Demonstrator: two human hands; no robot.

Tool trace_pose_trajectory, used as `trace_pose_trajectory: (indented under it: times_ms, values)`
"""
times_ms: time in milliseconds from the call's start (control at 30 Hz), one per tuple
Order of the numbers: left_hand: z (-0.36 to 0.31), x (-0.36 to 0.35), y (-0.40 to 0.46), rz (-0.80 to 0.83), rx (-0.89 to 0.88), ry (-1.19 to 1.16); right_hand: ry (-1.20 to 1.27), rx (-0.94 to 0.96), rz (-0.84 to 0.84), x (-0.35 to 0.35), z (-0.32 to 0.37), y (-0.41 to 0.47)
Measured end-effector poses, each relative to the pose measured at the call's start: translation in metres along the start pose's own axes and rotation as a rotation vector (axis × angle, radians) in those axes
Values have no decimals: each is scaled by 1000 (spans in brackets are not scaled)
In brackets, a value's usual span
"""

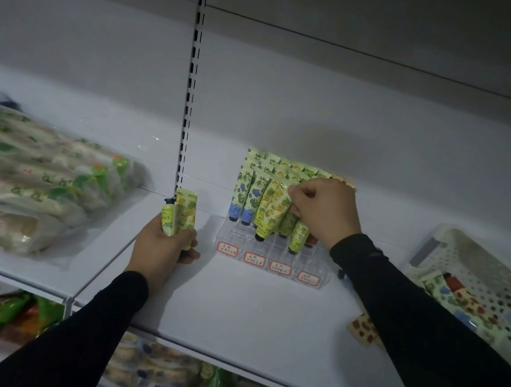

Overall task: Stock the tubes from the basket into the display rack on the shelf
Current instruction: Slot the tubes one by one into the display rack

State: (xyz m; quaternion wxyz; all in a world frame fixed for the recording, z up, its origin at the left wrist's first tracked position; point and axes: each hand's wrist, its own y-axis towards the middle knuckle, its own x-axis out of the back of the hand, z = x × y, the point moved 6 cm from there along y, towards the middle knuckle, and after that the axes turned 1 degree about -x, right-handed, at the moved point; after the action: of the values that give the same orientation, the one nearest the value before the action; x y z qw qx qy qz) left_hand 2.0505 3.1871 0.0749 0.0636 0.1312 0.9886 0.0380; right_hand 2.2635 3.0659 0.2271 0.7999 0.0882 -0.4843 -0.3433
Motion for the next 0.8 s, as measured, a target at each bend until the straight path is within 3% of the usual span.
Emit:
trace_pose_trajectory:
  times_ms: [400, 800]
  values:
    - [-1, 0, -1, 0, 2, -14, -80, 110, -84, -21, 9, -4]
    - [1, 0, 1, -3, 17, -22, -138, 74, -60, -30, 12, 5]
